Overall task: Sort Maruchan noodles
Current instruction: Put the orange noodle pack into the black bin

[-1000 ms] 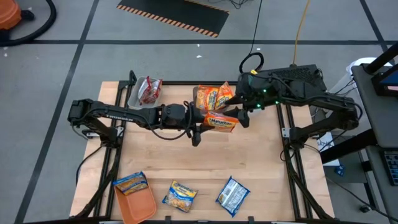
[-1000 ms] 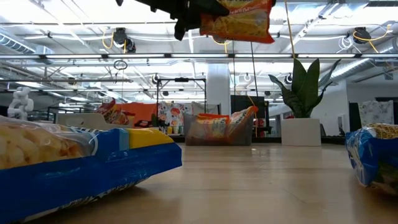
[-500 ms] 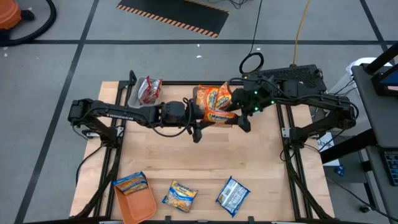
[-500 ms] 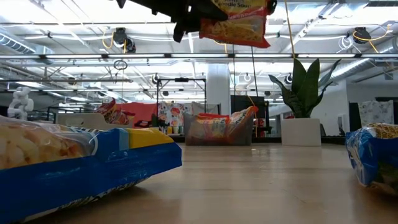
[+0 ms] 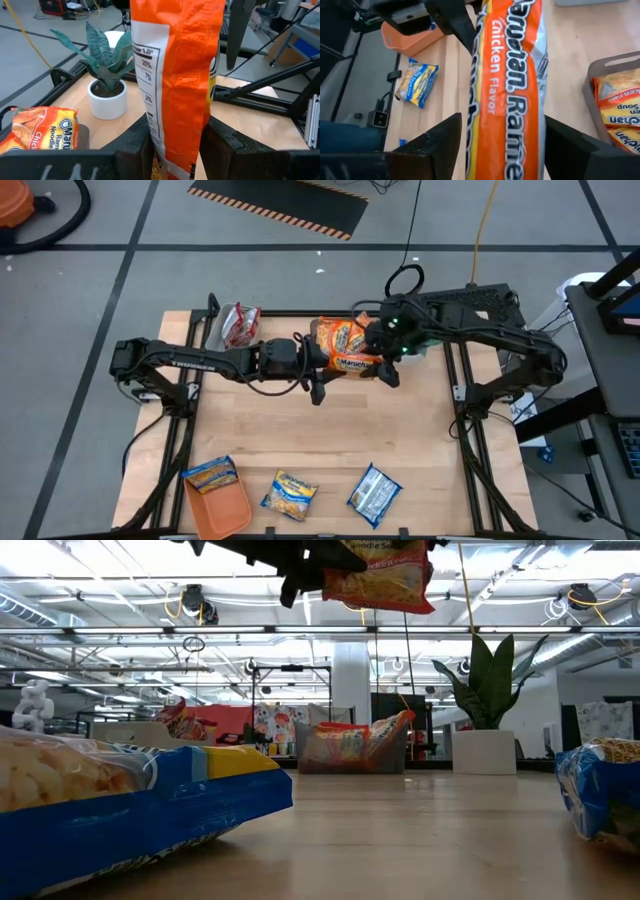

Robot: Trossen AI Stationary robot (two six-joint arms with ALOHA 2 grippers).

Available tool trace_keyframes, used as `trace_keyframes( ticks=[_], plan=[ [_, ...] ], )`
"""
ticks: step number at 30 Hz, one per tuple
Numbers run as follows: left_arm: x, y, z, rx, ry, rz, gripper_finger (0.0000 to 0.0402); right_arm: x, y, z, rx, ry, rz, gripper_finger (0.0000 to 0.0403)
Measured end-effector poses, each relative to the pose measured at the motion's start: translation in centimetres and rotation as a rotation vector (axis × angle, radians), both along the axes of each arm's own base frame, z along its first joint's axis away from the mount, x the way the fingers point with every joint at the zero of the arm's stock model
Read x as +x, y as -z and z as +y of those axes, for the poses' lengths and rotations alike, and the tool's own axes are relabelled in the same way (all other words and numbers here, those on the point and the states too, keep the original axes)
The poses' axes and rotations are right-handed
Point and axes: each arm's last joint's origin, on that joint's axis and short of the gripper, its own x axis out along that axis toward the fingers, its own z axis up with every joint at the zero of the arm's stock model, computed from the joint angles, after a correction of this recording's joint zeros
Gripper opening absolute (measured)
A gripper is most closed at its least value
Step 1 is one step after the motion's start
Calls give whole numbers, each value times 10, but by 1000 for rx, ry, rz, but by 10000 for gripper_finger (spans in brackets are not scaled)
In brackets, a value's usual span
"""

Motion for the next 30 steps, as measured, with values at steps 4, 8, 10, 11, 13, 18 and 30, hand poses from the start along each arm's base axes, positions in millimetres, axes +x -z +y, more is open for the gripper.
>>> trace_keyframes(
  ticks=[4, 8, 10, 11, 13, 18, 30],
  plan=[
    [0, -1, -1, -4, 0, -6, 124, 4, 4, -1, 4, -3, 13, 223],
    [0, -1, -2, -10, 6, -8, 124, 7, 7, -1, 26, -10, 26, 201],
    [0, -1, -4, -13, 8, -9, 124, 7, 7, -1, 32, -6, 30, 188],
    [0, -1, -4, -13, 8, -10, 124, 7, 7, -1, 34, -6, 30, 180],
    [0, -1, -4, -16, 8, -10, 124, 7, 7, -1, 33, -8, 30, 165],
    [0, -1, -4, -55, -1, -15, 124, 7, 7, -1, 9, -28, 26, 133],
    [1, -2, -6, -64, 10, -33, 124, 5, 6, 2, 86, -11, 36, 126]
  ],
)
